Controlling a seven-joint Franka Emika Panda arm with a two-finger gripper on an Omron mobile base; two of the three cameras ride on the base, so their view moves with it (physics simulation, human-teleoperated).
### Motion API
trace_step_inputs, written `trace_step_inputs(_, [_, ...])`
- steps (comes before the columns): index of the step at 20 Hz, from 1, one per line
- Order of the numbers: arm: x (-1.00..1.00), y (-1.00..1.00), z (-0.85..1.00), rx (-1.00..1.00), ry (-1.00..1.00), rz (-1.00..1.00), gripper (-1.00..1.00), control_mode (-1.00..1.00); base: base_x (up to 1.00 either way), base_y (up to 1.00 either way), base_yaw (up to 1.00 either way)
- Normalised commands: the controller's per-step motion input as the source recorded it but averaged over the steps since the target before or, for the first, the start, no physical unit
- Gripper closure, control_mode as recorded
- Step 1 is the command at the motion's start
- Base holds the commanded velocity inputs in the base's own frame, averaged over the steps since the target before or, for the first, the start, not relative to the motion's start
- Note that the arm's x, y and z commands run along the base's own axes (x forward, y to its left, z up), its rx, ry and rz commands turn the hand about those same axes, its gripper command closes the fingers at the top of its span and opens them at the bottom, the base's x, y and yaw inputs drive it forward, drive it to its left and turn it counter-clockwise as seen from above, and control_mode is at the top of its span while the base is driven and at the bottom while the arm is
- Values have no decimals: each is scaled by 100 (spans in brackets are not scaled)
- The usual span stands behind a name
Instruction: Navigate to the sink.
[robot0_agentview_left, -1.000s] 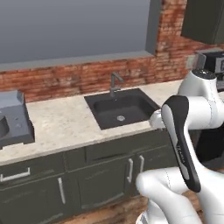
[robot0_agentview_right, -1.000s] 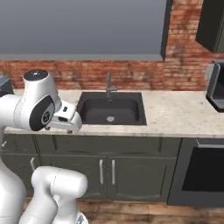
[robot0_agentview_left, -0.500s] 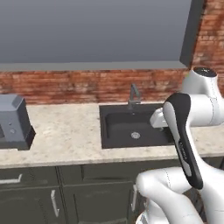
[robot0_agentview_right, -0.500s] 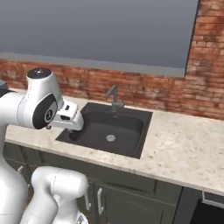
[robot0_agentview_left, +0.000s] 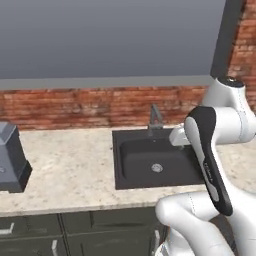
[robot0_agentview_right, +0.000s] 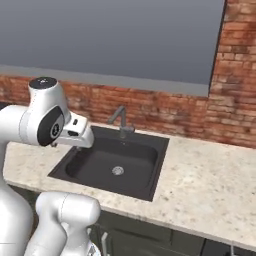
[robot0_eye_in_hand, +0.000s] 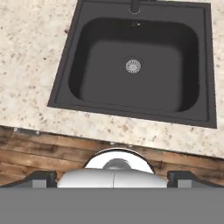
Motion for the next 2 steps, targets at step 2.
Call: trace_step_inputs(2, [0, 0, 0, 0, 0, 0, -100, 100, 100, 0, -41])
